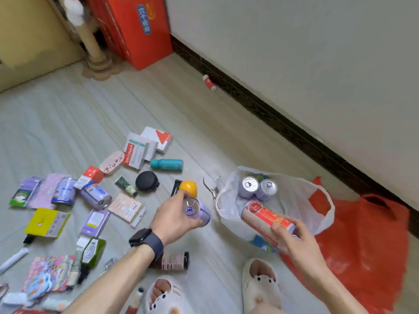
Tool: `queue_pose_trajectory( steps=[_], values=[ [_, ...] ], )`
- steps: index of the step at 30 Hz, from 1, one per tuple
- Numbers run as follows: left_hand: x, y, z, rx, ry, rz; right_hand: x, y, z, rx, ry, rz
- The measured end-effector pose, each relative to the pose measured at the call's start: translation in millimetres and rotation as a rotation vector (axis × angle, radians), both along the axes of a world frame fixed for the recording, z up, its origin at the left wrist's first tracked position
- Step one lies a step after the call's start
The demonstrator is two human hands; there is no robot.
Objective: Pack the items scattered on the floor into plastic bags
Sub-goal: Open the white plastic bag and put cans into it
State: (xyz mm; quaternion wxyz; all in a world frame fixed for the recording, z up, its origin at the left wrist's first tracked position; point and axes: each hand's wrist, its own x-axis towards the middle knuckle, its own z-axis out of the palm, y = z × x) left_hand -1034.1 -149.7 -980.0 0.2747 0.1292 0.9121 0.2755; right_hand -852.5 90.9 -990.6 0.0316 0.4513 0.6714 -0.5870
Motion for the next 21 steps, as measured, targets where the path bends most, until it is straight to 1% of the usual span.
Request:
queue_pose_trajectory(
  steps=[3,5,7,9,12,15,18,21],
  values=[
    [-6.0,52.2,15.8,-0.005,0.089,-0.222,8.1,28.6,0.6,0.092,-0.021,-0.072],
    [-8.3,88.9,14.5,-0.025,0.130,-0.316,4.7,46.5,-6.5,0.147,-0.056,-0.073],
    [-9.2,124.0,3.4,-0.046,0.167,-0.376,-4.0,62.8,-14.4,0.217,-0.120,-0.039],
    [-8.9,152.9,-17.1,-0.086,0.203,-0.418,-14.6,77.5,-19.3,0.344,-0.176,0.074],
    [-3.1,177.7,-57.2,-0.126,0.200,-0.424,-34.9,93.3,-26.2,0.545,-0.236,0.335],
    [9.3,184.5,-88.2,-0.195,0.210,-0.433,-55.5,94.9,-38.9,0.614,-0.267,0.555],
    [16.4,180.8,-104.0,-0.218,0.207,-0.383,-71.0,86.9,-59.5,0.636,-0.227,0.657],
    [16.1,175.2,-119.2,-0.147,0.152,-0.331,-80.1,74.7,-86.0,0.664,-0.189,0.715]
  ],
)
